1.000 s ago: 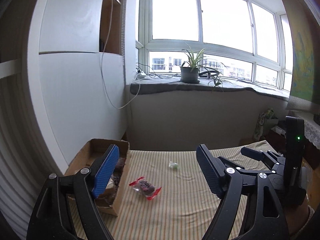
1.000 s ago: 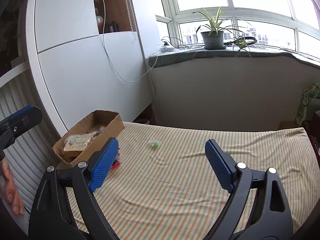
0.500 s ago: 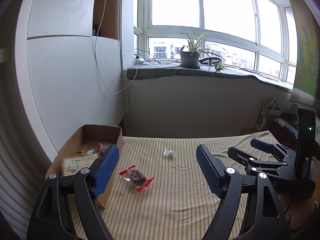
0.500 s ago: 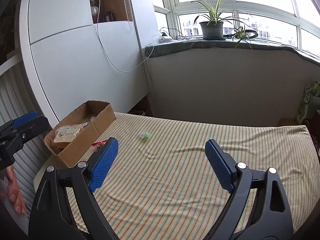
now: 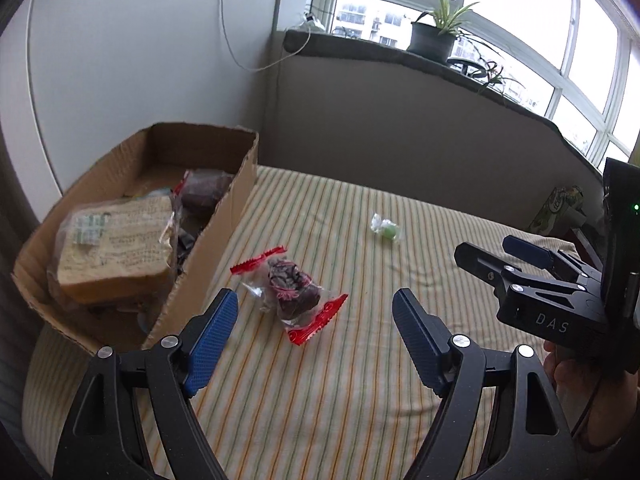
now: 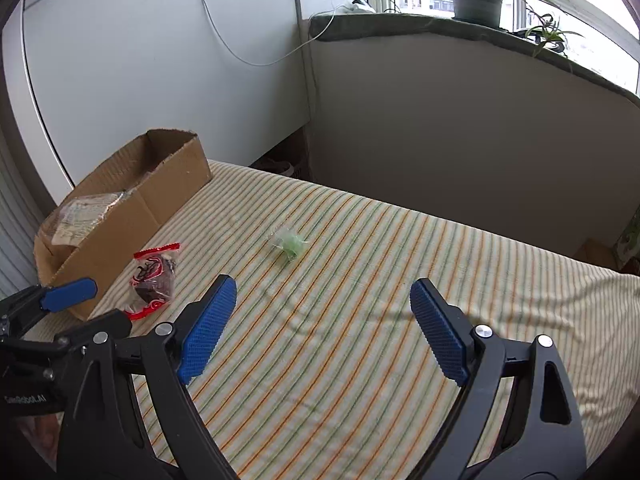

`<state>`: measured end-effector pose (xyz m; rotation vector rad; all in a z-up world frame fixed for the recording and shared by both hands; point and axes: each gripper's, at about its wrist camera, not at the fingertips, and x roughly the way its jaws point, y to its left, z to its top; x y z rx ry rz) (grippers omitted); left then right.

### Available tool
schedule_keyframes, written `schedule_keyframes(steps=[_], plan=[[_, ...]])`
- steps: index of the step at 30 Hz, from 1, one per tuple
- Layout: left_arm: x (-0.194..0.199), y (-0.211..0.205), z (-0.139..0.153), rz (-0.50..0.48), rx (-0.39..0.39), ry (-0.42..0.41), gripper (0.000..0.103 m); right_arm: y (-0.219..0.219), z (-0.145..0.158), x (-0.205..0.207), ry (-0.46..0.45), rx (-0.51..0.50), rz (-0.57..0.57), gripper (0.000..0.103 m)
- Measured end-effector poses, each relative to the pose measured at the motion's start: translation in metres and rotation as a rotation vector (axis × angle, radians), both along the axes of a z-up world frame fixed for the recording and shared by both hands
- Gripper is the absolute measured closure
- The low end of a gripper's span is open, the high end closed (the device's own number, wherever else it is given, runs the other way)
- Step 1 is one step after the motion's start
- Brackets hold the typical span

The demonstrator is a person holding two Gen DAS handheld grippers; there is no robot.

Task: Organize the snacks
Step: 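Grasp the red-ended chocolate candy with the left tool while the right tool grasps the clear green bag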

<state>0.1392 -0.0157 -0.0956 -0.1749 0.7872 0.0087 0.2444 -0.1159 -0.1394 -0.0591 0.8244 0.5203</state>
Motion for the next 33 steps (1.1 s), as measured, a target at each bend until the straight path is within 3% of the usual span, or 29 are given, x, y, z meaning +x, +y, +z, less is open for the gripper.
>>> schedule_keyframes(steps=[5,14,19,26,29,30,31,32,33], plan=[[0.014,0.002,-0.034,0.053,-0.054,0.115,0.023,0.020,-0.019,0.027,0.039,-0.056,0.066,0.012],[0.035,-0.004,-0.041,0.137,-0.059,0.140,0.023,0.045,-0.028,0.048,0.044,-0.102,0.174,0.012],[0.045,-0.005,-0.043,0.171,-0.057,0.139,0.023,0.052,-0.036,0.050,0.071,-0.111,0.216,0.032],[0.057,-0.010,-0.047,0.176,-0.032,0.136,0.020,0.049,-0.038,0.053,0.071,-0.101,0.227,0.038],[0.058,-0.012,-0.047,0.171,-0.031,0.131,0.020,0.050,-0.038,0.053,0.059,-0.111,0.234,0.057],[0.058,-0.012,-0.048,0.164,-0.038,0.126,0.020,0.048,-0.037,0.053,0.055,-0.112,0.229,0.069],[0.057,-0.010,-0.049,0.160,-0.045,0.120,0.023,0.049,-0.037,0.055,0.054,-0.107,0.226,0.079],[0.056,-0.010,-0.049,0.154,-0.054,0.110,0.046,0.047,-0.037,0.055,0.056,-0.098,0.223,0.079],[0.056,-0.009,-0.048,0.159,-0.044,0.109,0.060,0.046,-0.037,0.056,0.058,-0.088,0.224,0.079]])
